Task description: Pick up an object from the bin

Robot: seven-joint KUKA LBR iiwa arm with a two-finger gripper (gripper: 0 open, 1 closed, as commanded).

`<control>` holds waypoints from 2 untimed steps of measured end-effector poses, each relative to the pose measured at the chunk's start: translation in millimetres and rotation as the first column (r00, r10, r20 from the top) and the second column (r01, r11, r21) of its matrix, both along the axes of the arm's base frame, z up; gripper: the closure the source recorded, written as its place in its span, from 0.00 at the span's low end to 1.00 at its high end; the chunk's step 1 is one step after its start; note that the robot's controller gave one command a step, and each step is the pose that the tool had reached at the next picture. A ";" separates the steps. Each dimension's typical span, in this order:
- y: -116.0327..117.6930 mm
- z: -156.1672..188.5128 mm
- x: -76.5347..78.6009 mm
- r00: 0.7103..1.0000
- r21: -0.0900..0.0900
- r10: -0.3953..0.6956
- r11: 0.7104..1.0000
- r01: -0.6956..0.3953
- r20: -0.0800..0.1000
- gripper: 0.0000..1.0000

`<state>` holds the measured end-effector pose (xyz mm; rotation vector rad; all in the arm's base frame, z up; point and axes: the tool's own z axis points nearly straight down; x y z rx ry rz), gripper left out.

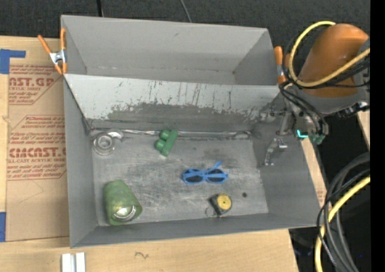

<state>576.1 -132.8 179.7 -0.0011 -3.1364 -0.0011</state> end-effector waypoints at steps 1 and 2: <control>12.3 -107.5 -19.1 0.877 -0.001 0.480 0.877 -0.480 0.008 0.00; 93.2 -99.1 -39.9 0.798 0.003 0.603 0.798 -0.603 0.007 0.00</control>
Offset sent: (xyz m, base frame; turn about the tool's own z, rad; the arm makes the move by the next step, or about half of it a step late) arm -0.0206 0.0106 -0.1085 -0.5012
